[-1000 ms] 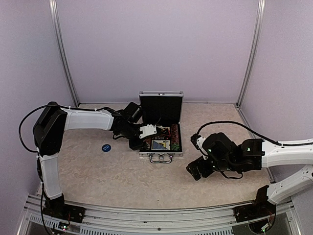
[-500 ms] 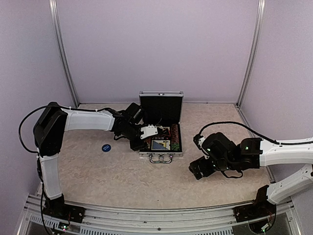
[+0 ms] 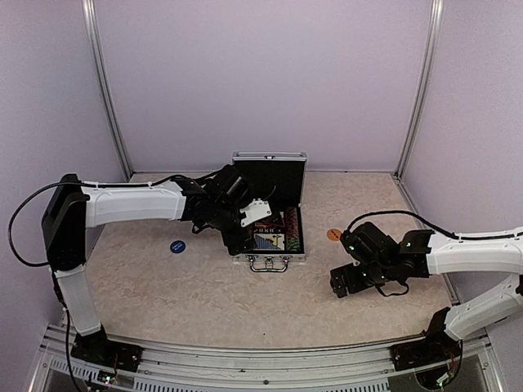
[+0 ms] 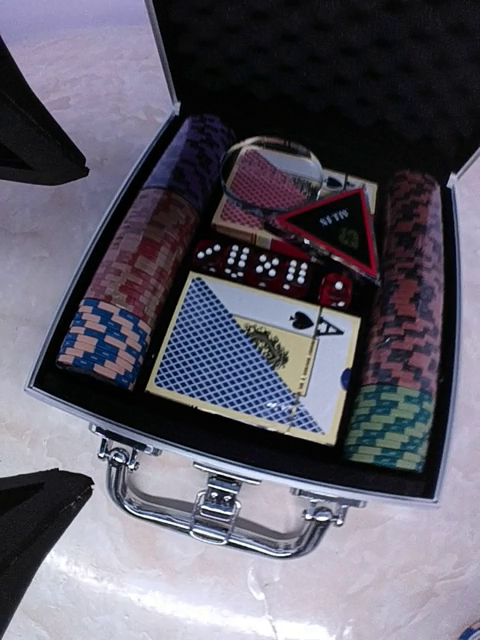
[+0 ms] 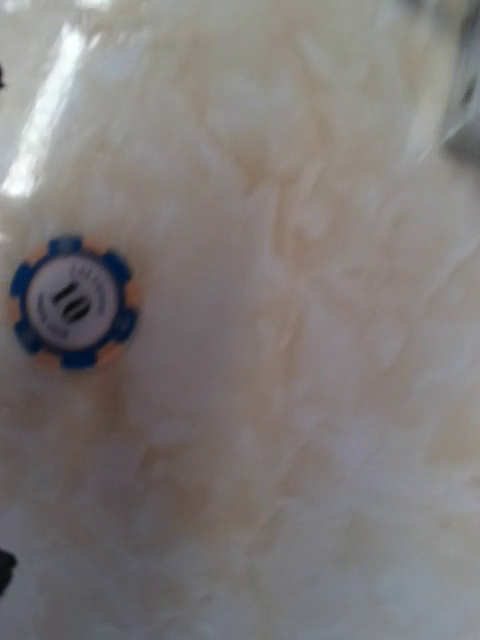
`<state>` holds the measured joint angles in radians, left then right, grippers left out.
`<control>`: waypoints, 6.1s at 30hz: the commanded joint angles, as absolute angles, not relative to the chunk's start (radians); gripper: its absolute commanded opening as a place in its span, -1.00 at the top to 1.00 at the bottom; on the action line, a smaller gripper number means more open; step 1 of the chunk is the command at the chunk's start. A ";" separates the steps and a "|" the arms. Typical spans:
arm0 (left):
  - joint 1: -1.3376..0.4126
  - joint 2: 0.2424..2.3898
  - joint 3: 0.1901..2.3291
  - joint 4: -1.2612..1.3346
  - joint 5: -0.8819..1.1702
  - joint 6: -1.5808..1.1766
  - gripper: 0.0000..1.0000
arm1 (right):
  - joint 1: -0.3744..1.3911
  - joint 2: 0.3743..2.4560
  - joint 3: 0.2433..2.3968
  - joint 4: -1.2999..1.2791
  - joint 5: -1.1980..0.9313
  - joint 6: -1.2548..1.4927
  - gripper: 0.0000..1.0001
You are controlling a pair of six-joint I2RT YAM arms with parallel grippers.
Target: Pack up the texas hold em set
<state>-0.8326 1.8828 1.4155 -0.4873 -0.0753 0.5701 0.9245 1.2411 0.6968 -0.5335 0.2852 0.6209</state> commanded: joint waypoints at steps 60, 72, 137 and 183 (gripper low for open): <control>-0.911 1.733 1.574 -0.523 -0.224 -0.089 -0.98 | 0.864 1.466 0.635 -0.404 0.142 0.594 0.02; -0.849 1.699 1.484 -0.412 -0.018 -0.182 -0.98 | 0.864 1.455 0.634 -0.381 0.140 0.565 0.38; -0.893 1.635 1.365 -0.375 -0.036 -0.221 -0.98 | 0.929 1.609 0.808 -0.585 0.110 0.559 0.01; -0.941 1.649 1.037 -0.079 0.286 -0.564 -0.98 | 1.044 1.517 0.865 -0.519 0.197 0.440 0.18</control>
<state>-0.9283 1.6409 1.0824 -0.2115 0.1852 -0.4736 1.0191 1.5322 0.8371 -0.5476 0.1822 0.4625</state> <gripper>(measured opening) 0.990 0.410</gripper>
